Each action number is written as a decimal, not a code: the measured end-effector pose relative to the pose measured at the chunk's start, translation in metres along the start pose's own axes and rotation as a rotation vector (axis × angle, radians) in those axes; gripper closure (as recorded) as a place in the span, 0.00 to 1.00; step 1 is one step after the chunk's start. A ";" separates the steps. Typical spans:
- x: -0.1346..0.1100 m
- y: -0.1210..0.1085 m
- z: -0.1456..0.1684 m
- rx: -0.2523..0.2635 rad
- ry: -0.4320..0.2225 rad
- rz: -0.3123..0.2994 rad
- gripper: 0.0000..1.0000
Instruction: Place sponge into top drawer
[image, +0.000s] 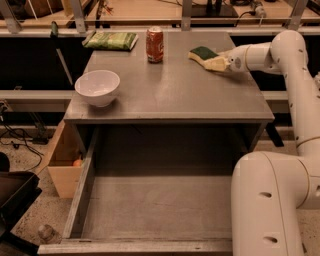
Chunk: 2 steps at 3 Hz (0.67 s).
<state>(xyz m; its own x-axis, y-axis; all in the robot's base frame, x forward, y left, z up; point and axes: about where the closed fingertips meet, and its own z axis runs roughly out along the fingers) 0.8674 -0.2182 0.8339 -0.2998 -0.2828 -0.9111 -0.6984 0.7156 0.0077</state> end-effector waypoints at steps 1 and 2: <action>0.000 0.000 0.000 0.000 0.000 0.000 1.00; 0.000 0.000 0.000 0.000 0.000 0.000 1.00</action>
Offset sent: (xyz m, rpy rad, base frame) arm 0.0443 -0.0049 0.0608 -0.1568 -0.0337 -0.0242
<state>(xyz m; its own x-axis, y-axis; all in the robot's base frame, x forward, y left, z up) 0.8674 -0.2181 0.8339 -0.2999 -0.2829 -0.9110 -0.6984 0.7156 0.0077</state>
